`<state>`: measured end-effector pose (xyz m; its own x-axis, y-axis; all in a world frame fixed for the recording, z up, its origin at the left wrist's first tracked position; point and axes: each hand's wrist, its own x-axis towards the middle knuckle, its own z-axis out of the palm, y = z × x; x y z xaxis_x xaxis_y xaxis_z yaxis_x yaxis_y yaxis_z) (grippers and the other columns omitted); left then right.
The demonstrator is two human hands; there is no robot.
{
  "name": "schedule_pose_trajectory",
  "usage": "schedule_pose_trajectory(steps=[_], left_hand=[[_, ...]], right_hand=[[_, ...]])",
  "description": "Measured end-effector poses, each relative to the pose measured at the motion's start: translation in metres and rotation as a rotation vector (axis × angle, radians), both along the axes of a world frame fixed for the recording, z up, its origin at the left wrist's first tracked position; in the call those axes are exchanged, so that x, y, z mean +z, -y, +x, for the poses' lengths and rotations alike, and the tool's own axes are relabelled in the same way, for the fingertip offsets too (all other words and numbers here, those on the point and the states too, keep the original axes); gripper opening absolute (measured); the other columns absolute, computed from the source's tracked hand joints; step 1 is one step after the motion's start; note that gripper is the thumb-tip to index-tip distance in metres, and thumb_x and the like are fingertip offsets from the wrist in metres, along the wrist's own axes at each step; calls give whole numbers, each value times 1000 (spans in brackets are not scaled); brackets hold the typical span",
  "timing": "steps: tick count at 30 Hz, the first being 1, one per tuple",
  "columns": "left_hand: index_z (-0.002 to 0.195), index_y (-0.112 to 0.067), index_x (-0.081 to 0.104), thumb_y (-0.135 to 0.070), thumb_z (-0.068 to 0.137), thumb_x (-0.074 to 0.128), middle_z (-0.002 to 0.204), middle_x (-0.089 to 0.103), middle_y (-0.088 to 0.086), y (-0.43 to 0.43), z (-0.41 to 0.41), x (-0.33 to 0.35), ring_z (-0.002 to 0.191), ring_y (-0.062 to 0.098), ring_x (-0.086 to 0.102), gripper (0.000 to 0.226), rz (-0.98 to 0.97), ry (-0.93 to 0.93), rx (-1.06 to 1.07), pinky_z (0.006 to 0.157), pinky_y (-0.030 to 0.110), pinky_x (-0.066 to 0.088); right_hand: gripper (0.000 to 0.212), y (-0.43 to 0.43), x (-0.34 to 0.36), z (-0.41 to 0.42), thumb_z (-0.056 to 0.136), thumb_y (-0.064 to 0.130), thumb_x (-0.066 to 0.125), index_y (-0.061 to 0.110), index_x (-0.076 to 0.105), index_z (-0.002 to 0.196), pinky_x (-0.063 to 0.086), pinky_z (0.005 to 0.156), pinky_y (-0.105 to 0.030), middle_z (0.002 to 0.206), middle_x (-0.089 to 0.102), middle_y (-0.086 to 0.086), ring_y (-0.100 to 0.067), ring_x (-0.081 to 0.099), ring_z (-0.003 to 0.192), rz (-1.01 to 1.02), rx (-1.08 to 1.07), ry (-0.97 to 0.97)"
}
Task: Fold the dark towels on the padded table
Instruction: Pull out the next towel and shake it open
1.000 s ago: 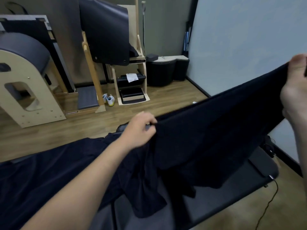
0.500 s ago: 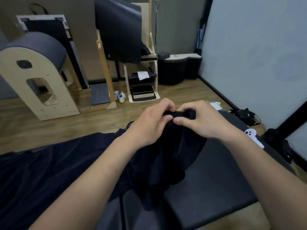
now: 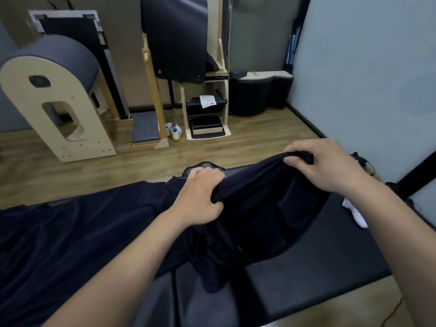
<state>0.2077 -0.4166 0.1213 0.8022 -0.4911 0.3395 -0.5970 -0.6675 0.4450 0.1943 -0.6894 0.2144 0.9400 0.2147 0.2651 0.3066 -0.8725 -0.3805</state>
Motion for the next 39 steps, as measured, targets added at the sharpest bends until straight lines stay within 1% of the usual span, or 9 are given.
schedule_pose_trajectory(steps=[6,10,18,23,26,28,32,36,39], left_hand=[[107,-10,59,-6,61,58,96,60,-2,-2,7,-2,93,19,52,47,148,223,-138,106,34,38],[127,-14,40,-1,71,51,102,56,6,5,2,-30,81,26,55,58,221,146,-170,68,39,52],[99,-15,67,-15,78,38,86,64,1,17,5,-53,62,22,56,36,200,201,44,57,31,40],[93,-21,73,-19,84,43,78,60,-5,25,-3,-71,62,17,56,32,266,231,-37,65,32,44],[97,-15,71,-38,88,47,82,61,-4,31,-5,-71,72,18,60,34,144,147,14,76,34,47],[92,-11,67,-37,87,54,82,60,2,27,8,-54,75,24,60,30,66,178,70,73,37,52],[86,-3,63,9,72,57,86,61,14,2,56,62,81,32,59,20,-28,391,119,71,44,53],[92,-2,60,7,77,50,88,60,5,5,68,208,80,14,55,20,-241,621,64,75,18,44],[104,-4,62,1,81,51,97,62,1,22,67,216,90,13,57,26,-199,538,-22,84,13,40]], right_hand=[[6,27,-6,-5,90,26,67,27,72,92,45,68,-32,82,69,1,-17,58,74,19,-140,6],[5,30,-6,-10,90,24,68,25,72,91,44,71,-32,81,68,2,-19,57,77,14,-143,6],[7,32,1,-21,88,17,71,22,75,91,36,69,-3,72,66,20,-3,54,76,110,-153,65],[23,47,20,-20,88,16,70,39,67,84,35,72,-1,80,63,33,-8,59,83,217,-231,196],[34,52,26,-22,88,17,69,48,61,77,38,74,-6,86,65,22,-1,58,78,228,-211,230],[27,60,27,-22,88,17,69,43,64,82,39,75,-7,81,70,7,-8,61,79,216,-242,238],[10,85,22,-14,90,19,69,17,75,96,31,71,2,92,73,-10,-20,61,89,213,-393,222],[15,93,27,-3,92,23,66,14,73,102,35,70,-9,89,67,-4,-21,60,92,298,-467,254],[13,98,32,0,91,25,67,18,72,100,34,66,-5,93,69,-5,-23,61,93,330,-519,253]])
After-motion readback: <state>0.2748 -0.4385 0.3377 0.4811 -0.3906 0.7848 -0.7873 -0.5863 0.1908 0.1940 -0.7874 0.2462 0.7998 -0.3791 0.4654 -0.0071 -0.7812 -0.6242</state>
